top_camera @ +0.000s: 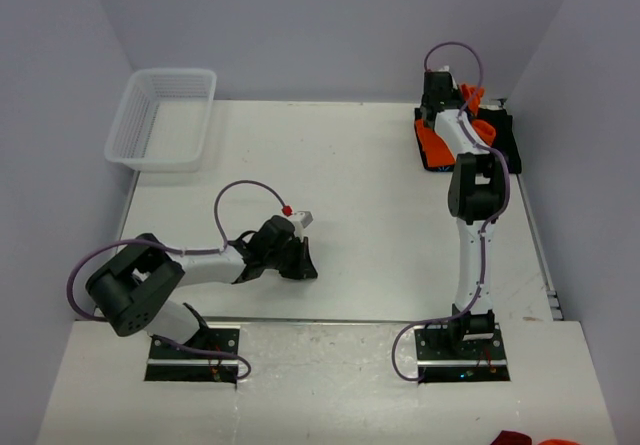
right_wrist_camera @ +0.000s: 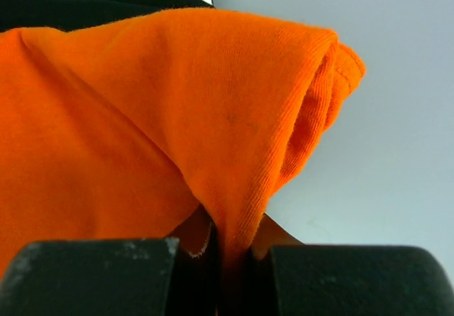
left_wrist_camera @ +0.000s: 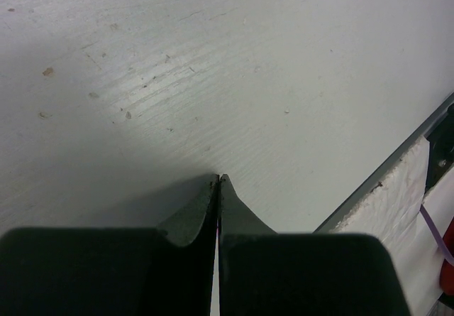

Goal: Fold and stack the t-shirts
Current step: Put the neatly folded tshirt into the corner of the board with the right arm

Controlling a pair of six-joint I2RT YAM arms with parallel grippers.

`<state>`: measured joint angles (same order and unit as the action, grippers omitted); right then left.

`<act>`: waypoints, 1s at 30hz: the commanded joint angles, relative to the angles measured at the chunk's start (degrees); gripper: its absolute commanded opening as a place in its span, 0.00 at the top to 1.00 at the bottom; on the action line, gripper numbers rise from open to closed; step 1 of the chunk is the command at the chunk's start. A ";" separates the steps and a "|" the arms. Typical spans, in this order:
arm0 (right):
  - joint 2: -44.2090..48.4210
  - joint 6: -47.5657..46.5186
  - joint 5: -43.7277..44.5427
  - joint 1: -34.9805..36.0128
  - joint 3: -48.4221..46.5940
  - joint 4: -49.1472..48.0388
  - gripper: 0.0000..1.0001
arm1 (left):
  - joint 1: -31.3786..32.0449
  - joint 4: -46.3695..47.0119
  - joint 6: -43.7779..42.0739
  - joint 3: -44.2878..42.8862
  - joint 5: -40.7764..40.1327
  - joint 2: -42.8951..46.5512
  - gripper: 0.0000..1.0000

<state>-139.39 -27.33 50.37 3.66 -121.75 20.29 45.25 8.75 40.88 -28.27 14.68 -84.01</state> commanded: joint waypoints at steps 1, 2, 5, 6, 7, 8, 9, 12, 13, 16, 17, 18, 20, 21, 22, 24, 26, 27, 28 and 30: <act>0.09 -0.62 2.63 -0.41 -2.09 -2.81 1.00 | -1.04 -0.58 -2.65 0.06 -0.62 -1.42 1.00; 0.09 -0.44 2.54 -0.58 -2.00 -2.72 1.00 | -1.13 -0.41 -2.74 0.06 -0.53 -1.42 1.00; -0.52 0.70 2.37 -0.50 -2.52 -1.23 1.00 | -1.31 -0.49 -2.91 0.06 -0.35 -1.34 1.00; -0.88 2.35 2.02 -0.50 -4.52 2.00 1.00 | -1.31 -0.58 -2.91 0.15 -0.44 -1.33 1.00; -1.40 3.50 1.84 -0.50 -5.76 3.68 0.95 | -1.40 -0.49 -2.91 0.32 -0.44 -1.25 1.00; -1.67 4.56 2.10 -0.58 -6.65 4.57 0.63 | -1.40 -0.49 -2.91 0.32 -0.44 -1.25 1.00; -1.58 5.44 2.45 -0.67 -6.92 4.58 0.36 | -1.40 -0.49 -3.00 0.50 -0.35 -1.25 1.00; -0.54 5.53 6.40 -0.76 -7.35 1.08 0.01 | -1.31 -0.67 -3.00 0.94 -0.44 -1.16 1.00; -0.18 5.71 7.28 -0.67 -7.88 0.54 0.01 | -1.40 -0.75 -2.92 1.02 -0.70 -0.90 1.00; 3.06 3.43 9.75 0.82 -7.89 -4.81 0.01 | -1.40 -1.37 -2.65 1.20 -1.23 -0.20 1.00; 3.86 2.64 9.57 1.52 -7.97 -5.96 0.01 | -1.40 -1.98 -2.56 1.11 -1.49 0.07 1.00; 4.65 1.07 9.40 3.35 -8.67 -7.45 0.01 | -1.40 -2.42 -2.39 0.94 -1.75 0.51 1.00; 5.27 1.31 9.05 5.29 -10.95 -5.46 0.01 | -1.40 -4.61 -2.47 0.24 -2.98 1.47 1.00; 5.18 2.27 7.48 7.39 -13.48 -2.31 0.01 | -1.40 -5.41 -2.48 -0.29 -3.60 1.83 1.00; 5.27 2.20 6.68 8.37 -13.94 -1.67 0.01 | -1.40 -5.94 -2.39 -0.55 -4.39 2.79 1.00; 5.45 6.37 5.62 10.48 -15.69 5.92 0.01 | -1.31 -7.78 -1.95 -0.99 -5.44 4.20 1.00; 6.85 14.98 0.28 11.45 -18.24 16.21 0.16 | -1.13 -8.67 -1.60 -1.08 -7.20 6.74 1.00; 8.42 24.08 -3.75 12.33 -18.26 25.06 0.20 | -1.05 -11.19 -1.34 -1.34 -8.16 7.53 1.00; 10.78 28.00 -13.71 12.51 -15.91 27.06 0.22 | -0.87 -11.91 -1.25 -1.61 -9.91 9.11 1.00; 22.28 37.04 -25.96 12.60 -1.14 23.87 0.17 | -0.52 -14.28 -0.98 -2.40 -11.50 10.70 1.00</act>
<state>-131.90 -7.94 42.46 17.52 -132.86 35.94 44.38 -1.04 40.71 -28.29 8.19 -76.44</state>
